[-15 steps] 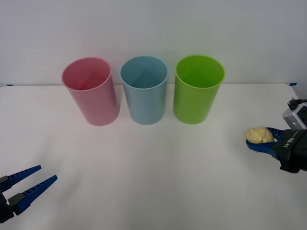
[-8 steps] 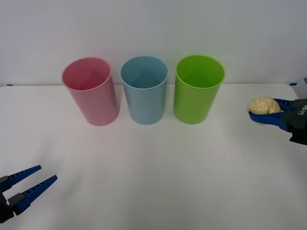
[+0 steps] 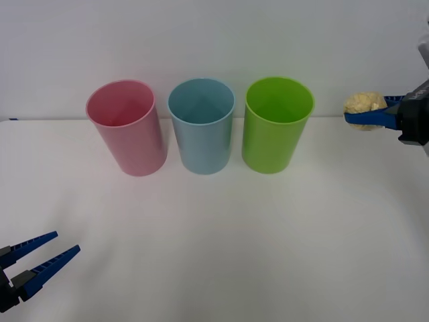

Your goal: Put cans in the blue bin and PET bottles in the pink bin and trash in the green bin.

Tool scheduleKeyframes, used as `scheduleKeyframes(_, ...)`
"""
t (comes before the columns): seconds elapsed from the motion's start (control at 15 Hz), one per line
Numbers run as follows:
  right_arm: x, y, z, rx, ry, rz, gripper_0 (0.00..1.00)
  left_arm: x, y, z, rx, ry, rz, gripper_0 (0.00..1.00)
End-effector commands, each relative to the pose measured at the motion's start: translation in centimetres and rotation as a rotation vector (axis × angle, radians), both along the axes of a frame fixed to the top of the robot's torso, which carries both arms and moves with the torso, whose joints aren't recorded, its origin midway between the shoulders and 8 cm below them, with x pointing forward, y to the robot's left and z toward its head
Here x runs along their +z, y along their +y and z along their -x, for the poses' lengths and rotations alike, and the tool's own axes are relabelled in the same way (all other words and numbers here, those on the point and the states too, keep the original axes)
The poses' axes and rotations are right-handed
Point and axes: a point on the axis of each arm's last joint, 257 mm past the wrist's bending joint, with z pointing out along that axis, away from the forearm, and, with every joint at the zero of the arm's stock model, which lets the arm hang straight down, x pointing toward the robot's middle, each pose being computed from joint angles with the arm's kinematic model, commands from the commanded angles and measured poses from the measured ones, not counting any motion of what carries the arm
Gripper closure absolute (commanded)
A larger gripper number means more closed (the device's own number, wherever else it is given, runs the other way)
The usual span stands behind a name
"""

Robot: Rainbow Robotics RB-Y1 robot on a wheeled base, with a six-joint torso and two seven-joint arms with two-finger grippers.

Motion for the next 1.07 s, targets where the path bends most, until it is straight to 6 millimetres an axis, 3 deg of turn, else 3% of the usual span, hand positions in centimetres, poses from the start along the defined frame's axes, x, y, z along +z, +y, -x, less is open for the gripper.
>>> scheduleKeyframes(0.07,1.0,1.0,-3.2,0.005,0.013,-0.003,1.00,0.0,0.0,0.0,0.000,0.000,0.000,0.00)
scheduleKeyframes(0.53,2.4,2.9,-8.6,0.011,0.072,-0.004,1.00,0.0,0.0,0.0,0.000,0.000,0.000,0.00)
scheduleKeyframes(1.07,1.2,5.8,-12.6,-0.007,0.113,0.039,1.00,0.0,0.0,0.0,0.000,0.000,0.000,0.00)
